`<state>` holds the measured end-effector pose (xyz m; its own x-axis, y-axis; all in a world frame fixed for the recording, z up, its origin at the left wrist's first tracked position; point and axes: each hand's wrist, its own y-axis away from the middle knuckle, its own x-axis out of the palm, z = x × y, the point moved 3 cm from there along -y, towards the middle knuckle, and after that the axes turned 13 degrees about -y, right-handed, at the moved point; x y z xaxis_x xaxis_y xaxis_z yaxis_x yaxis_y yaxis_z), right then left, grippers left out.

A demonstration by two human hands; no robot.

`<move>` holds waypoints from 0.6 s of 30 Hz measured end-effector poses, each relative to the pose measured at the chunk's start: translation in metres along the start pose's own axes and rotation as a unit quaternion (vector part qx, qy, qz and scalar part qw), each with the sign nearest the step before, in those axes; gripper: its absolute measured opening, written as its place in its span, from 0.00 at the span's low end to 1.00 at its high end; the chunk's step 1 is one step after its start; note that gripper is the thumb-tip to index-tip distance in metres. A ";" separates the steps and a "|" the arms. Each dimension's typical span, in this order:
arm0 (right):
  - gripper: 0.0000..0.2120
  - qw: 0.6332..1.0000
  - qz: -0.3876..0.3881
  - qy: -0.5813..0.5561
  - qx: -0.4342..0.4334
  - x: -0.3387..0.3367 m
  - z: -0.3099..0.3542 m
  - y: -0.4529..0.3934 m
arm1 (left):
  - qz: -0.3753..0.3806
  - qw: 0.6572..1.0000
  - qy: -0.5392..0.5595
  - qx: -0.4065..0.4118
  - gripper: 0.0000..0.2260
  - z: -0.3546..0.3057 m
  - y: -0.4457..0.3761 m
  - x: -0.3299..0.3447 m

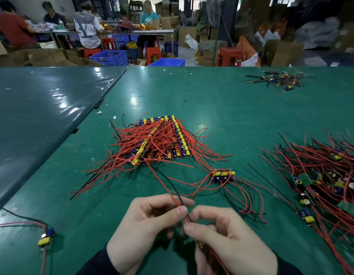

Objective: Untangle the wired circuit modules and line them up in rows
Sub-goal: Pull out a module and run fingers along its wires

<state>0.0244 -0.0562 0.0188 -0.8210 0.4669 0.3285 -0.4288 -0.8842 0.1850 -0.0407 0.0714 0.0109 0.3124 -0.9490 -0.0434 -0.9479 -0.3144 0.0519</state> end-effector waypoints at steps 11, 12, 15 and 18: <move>0.12 0.995 0.086 -0.044 0.019 -0.001 0.004 -0.004 | 0.081 0.986 0.135 -0.061 0.18 0.005 0.003 0.004; 0.12 0.996 0.081 -0.034 0.026 -0.003 0.004 -0.005 | 0.066 0.991 0.109 -0.043 0.16 0.004 0.002 0.004; 0.13 0.998 0.035 -0.004 0.045 -0.007 0.001 -0.004 | -0.004 1.000 0.011 0.020 0.07 0.002 0.000 0.005; 0.14 0.995 -0.032 0.094 -0.006 -0.011 -0.004 -0.002 | -0.047 0.997 -0.041 0.040 0.06 0.003 -0.002 0.006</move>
<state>0.0332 -0.0596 0.0105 -0.8473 0.5131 0.1373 -0.4861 -0.8533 0.1888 -0.0372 0.0662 0.0075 0.3976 -0.9090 -0.1253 -0.9174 -0.3963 -0.0356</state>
